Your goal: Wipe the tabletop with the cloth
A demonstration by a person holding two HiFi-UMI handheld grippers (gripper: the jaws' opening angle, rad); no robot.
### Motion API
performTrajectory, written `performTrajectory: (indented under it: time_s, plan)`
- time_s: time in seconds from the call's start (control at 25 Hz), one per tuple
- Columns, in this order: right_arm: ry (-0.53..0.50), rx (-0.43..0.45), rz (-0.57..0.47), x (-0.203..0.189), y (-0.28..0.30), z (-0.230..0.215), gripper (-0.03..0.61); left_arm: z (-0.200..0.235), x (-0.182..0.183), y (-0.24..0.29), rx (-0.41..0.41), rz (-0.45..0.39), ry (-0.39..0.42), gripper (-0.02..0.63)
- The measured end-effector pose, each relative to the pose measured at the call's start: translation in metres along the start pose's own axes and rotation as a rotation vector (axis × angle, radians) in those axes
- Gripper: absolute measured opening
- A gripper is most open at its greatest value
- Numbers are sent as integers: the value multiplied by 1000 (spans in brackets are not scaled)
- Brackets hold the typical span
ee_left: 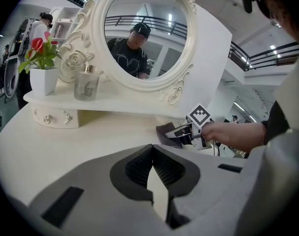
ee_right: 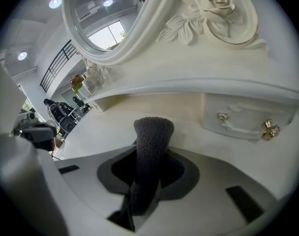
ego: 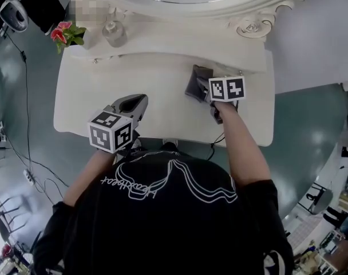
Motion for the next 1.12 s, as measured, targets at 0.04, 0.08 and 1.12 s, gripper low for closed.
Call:
performTrajectory:
  time_s: [0.04, 0.08, 1.12]
  plan:
    - [7, -1, -3, -3, -3, -5, 92, -2, 1, 2, -2, 2, 5, 3]
    - [16, 0, -6, -6, -6, -10, 92, -4, 2, 4, -4, 5, 9, 3]
    - [141, -183, -4, -85, -103, -155, 91, -53, 21, 64, -79, 61, 85, 3]
Point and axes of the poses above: the fingertips, and each gripper's own axes: y forward along the fingers, z to its left, x out of its top, the point moved 8 cm from there along -y, backward along the fingers, and after that the axes turned 13 degrees about z, right-handed, at the moved point
